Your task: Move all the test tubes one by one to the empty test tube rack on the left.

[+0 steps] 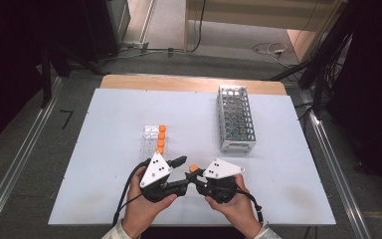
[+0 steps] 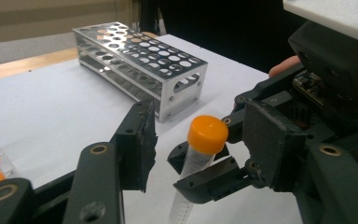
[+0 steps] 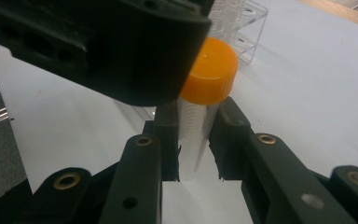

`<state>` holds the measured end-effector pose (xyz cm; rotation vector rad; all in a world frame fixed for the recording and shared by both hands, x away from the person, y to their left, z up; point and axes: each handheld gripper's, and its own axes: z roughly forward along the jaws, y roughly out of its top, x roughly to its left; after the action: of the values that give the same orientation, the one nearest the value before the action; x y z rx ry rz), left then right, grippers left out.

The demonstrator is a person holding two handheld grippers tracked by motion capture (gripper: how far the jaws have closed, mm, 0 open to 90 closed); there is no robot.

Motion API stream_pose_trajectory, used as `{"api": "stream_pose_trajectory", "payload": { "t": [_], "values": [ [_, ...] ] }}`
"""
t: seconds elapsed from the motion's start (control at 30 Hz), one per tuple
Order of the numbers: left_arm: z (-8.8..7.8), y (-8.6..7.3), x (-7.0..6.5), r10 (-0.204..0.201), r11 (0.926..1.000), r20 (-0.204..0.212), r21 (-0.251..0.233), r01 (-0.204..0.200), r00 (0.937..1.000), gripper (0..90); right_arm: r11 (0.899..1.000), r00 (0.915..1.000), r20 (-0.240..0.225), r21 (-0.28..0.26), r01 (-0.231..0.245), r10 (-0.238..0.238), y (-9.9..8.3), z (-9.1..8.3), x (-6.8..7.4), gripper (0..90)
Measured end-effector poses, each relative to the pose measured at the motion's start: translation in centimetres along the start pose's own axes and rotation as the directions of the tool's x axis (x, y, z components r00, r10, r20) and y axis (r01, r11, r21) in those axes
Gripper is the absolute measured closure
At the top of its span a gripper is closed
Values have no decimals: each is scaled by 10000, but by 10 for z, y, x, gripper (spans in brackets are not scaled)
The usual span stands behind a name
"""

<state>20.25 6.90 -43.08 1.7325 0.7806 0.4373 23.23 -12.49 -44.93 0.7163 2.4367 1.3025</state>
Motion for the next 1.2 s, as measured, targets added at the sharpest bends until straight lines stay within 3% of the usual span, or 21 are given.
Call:
{"api": "stream_pose_trajectory", "payload": {
  "t": [0.57,1.2],
  "values": [
    [6,-5,-2,173,9993,162,338,-178,9997,641,10000,9998,-166,-10,51,-51,1,2,5,719],
    [6,-7,-2,247,9990,38,377,-248,9997,698,9999,9994,-324,38,-95,96,1,2,5,717]
  ]
}}
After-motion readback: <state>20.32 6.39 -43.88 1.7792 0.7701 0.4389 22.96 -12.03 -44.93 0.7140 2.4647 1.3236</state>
